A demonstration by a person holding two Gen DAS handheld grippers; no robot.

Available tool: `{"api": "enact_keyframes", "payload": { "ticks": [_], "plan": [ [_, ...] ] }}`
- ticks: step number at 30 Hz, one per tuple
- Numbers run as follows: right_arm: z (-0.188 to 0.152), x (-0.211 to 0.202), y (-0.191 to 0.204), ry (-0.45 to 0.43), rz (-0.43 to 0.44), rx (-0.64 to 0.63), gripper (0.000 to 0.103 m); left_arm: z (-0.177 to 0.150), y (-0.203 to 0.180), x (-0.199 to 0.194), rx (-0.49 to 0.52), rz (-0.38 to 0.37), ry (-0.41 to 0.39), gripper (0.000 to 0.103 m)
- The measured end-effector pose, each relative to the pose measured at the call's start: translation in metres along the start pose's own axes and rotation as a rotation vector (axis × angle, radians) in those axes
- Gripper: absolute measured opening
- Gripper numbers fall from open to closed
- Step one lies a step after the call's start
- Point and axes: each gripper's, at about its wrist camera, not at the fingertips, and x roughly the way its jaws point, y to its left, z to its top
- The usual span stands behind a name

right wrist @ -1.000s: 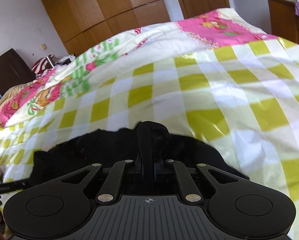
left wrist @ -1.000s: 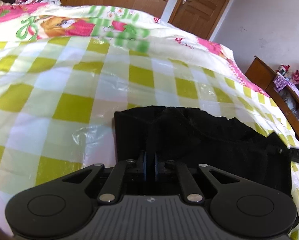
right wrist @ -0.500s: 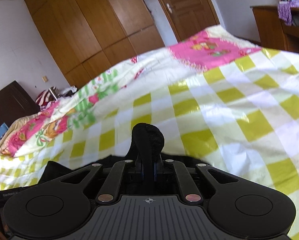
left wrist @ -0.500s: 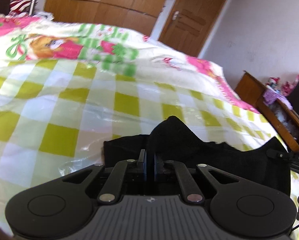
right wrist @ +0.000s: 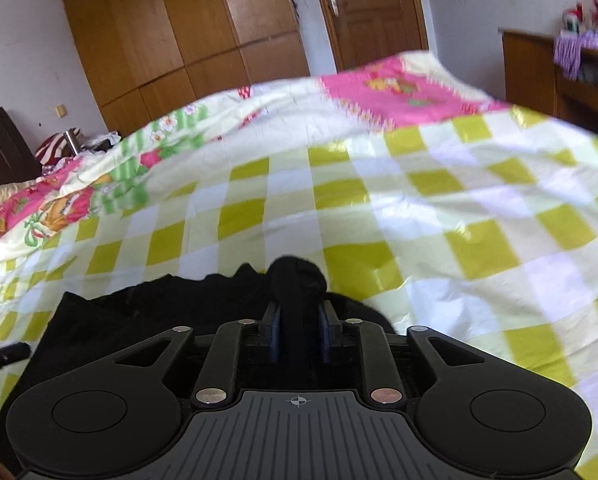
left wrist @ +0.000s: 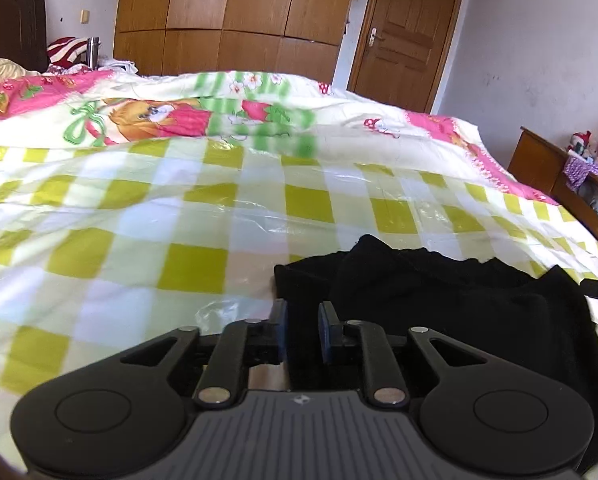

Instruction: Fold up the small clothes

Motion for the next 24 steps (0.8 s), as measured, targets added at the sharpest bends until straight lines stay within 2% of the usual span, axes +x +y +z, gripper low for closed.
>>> {"api": "enact_keyframes", "payload": {
  "ticks": [2, 5, 6, 7, 9, 10, 11, 14, 18, 21, 24],
  "plan": [
    [-0.005, -0.018, 0.004, -0.005, 0.016, -0.027, 0.027, -0.007, 0.004, -0.016, -0.019, -0.024, 0.021, 0.033],
    [-0.023, -0.038, 0.016, 0.041, 0.112, -0.061, 0.027, -0.026, 0.006, -0.038, -0.048, -0.075, 0.061, 0.035],
    [-0.031, -0.043, 0.021, 0.054, 0.129, -0.085, 0.026, -0.033, 0.007, -0.042, -0.059, -0.084, 0.077, 0.035],
    [-0.039, -0.044, 0.025, 0.073, 0.136, -0.109, 0.029, -0.042, 0.006, -0.043, -0.065, -0.092, 0.102, 0.035],
    [-0.056, -0.033, 0.028, 0.136, 0.092, -0.164, 0.037, -0.059, 0.004, -0.03, -0.033, -0.055, 0.19, 0.037],
    [-0.063, -0.023, 0.023, 0.168, 0.052, -0.169, 0.035, -0.067, 0.004, -0.022, -0.028, -0.034, 0.228, 0.039],
    [-0.066, -0.013, 0.017, 0.186, 0.051, -0.166, 0.031, -0.073, 0.007, -0.018, -0.043, -0.039, 0.238, 0.039],
    [-0.056, -0.016, 0.018, 0.188, 0.046, -0.13, 0.03, -0.068, 0.012, -0.027, -0.085, -0.05, 0.221, 0.039],
    [-0.043, -0.048, 0.036, 0.097, 0.068, -0.185, 0.036, -0.058, 0.011, -0.05, -0.075, -0.046, 0.152, 0.039],
    [-0.038, -0.047, 0.048, 0.091, 0.154, -0.141, 0.036, -0.045, 0.0, -0.059, -0.039, -0.066, 0.06, 0.039],
    [-0.036, -0.03, 0.077, 0.099, 0.214, -0.163, 0.036, -0.03, -0.012, -0.045, -0.017, -0.098, 0.016, 0.039]
  ]
}}
